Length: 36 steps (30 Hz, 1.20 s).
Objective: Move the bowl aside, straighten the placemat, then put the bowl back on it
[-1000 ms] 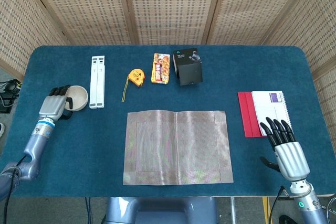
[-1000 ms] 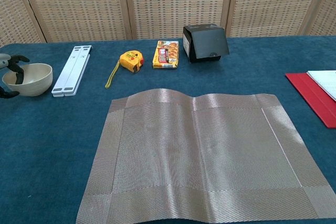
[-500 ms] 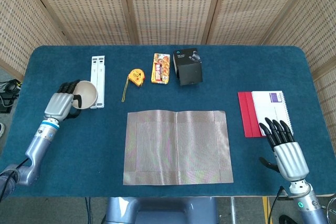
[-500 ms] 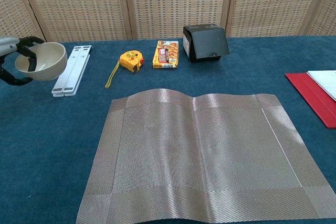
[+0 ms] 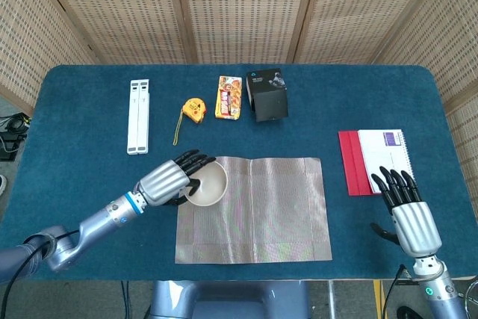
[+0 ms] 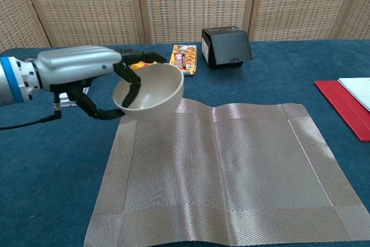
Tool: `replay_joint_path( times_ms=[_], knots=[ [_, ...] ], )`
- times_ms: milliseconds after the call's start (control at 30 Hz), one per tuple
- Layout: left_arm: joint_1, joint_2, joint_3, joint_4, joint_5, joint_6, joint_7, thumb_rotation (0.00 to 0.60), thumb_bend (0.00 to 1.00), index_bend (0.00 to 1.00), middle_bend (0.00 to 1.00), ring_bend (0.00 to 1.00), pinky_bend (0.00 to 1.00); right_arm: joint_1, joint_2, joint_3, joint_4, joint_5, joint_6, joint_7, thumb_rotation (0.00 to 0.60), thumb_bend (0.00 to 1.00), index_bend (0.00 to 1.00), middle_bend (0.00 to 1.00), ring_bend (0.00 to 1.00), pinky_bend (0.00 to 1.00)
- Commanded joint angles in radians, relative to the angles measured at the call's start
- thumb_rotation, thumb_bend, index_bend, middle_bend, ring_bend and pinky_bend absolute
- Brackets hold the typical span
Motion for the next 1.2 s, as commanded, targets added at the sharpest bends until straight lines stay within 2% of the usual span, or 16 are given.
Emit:
replay_joint_path(
  times_ms=[33,300,667,733,800,867,933,1100,1200],
  knots=[
    [-0.044,-0.03,0.003,-0.044,-0.002,-0.061,0.037,0.6,0.58,0.72,0.0,0.0,0.0,0.0,0.001,0.001,0.001,0.002,0.0,0.002,0.6,0.0,0.0,0.0,0.0,0.0],
    [-0.111,-0.09,-0.012,-0.056,-0.059,-0.193,0.129,0.6,0.58,0.72,0.0,0.0,0.0,0.001,0.003,0.004,0.004,0.007,-0.002,0.009,0.6,0.0,0.0,0.0,0.0,0.0],
    [-0.147,-0.176,-0.024,-0.01,-0.132,-0.267,0.263,0.6,0.58,0.7,0.0,0.0,0.0,0.001,0.002,0.005,0.007,0.011,-0.005,0.01,0.6,0.0,0.0,0.0,0.0,0.0],
    [-0.152,-0.183,-0.029,-0.009,-0.154,-0.282,0.281,0.6,0.56,0.63,0.0,0.0,0.0,0.001,0.002,0.005,0.007,0.011,-0.005,0.01,0.6,0.0,0.0,0.0,0.0,0.0],
    [-0.156,-0.185,-0.031,-0.009,-0.172,-0.297,0.309,0.6,0.49,0.46,0.0,0.0,0.0,0.001,0.003,0.005,0.007,0.011,-0.005,0.012,0.6,0.0,0.0,0.0,0.0,0.0],
    [-0.157,-0.183,-0.034,-0.016,-0.19,-0.304,0.33,0.6,0.3,0.17,0.0,0.0,0.0,0.001,0.003,0.006,0.006,0.011,-0.005,0.013,0.6,0.0,0.0,0.0,0.0,0.0],
    [-0.156,-0.179,-0.037,-0.024,-0.203,-0.301,0.345,0.6,0.17,0.01,0.0,0.0,0.0,0.001,0.004,0.006,0.006,0.012,-0.004,0.014,0.6,0.0,0.0,0.0,0.0,0.0],
    [-0.147,-0.164,-0.043,-0.043,-0.204,-0.261,0.325,0.6,0.07,0.0,0.0,0.0,0.0,0.0,0.006,0.006,0.005,0.01,-0.001,0.016,0.6,0.0,0.0,0.0,0.0,0.0],
    [-0.14,-0.137,-0.044,-0.06,-0.192,-0.227,0.304,0.6,0.06,0.0,0.0,0.0,0.0,-0.001,0.007,0.005,0.003,0.008,0.001,0.015,0.6,0.0,0.0,0.0,0.0,0.0]
  ],
)
